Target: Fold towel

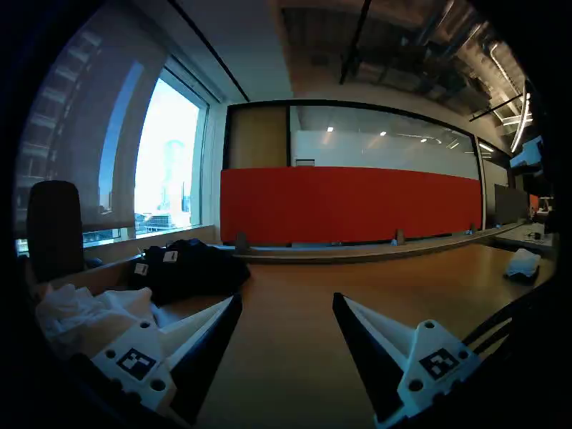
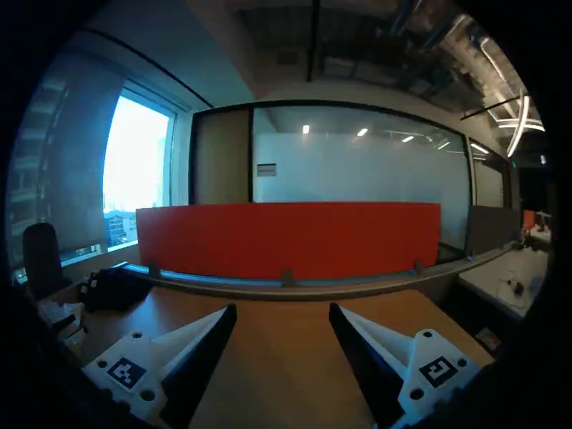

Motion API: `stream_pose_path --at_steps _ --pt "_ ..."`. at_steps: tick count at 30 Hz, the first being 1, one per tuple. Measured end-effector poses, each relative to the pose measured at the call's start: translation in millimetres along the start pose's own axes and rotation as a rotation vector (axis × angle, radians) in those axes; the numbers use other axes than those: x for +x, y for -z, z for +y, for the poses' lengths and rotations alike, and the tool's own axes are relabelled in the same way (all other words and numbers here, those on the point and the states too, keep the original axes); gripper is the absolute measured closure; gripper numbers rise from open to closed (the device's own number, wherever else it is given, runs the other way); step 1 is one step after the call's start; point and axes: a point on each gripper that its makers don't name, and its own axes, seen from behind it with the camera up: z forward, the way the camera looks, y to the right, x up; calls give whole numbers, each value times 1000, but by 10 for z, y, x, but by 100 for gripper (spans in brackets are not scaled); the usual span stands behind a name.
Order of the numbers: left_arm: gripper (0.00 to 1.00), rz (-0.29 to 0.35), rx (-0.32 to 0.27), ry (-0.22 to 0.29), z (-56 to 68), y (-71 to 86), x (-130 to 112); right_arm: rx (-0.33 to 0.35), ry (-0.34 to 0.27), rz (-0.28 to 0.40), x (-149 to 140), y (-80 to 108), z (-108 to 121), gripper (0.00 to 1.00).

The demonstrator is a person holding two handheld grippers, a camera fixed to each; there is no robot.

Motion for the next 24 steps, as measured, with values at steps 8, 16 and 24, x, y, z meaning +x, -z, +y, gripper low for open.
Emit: stream_pose_path --at_steps 8,16,24 --pt "6 -1 0 -3 4 -1 -2 -3 -5 26 88 -37 97 0" --pt "6 -1 0 -2 0 -6 -12 -24 -5 61 75 -52 349 0" --pt "6 0 0 -2 5 -10 -27 -28 -43 72 -84 -31 545 0"
